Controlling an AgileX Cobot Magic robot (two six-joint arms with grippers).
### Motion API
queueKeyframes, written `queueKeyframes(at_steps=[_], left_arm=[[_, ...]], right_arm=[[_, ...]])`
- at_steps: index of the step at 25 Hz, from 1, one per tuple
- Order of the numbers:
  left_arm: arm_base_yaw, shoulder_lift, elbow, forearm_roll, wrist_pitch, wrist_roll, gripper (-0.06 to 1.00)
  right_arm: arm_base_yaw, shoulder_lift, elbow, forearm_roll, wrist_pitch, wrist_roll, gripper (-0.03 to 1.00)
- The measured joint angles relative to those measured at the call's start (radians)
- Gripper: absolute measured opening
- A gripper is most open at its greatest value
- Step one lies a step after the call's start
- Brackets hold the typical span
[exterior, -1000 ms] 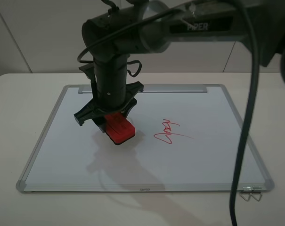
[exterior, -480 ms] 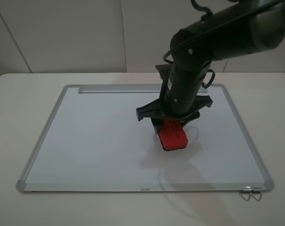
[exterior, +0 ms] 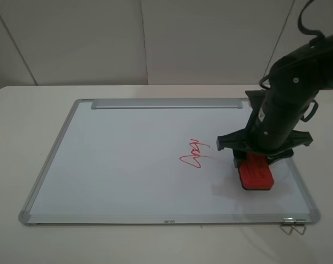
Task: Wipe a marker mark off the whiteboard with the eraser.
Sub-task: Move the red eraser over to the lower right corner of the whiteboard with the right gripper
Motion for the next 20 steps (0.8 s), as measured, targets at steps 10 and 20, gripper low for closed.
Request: queueKeyframes(at_steps=[10, 20], left_arm=[[0.0, 0.0, 0.0, 0.0, 0.0, 0.0, 0.77], [0.0, 0.0, 0.0, 0.0, 0.0, 0.0, 0.77]], right_arm=[[-0.011, 0.0, 0.081, -0.028, -0.027, 0.023, 0.5], [-0.011, 0.0, 0.162, -0.072, -0.154, 0.076, 0.5]])
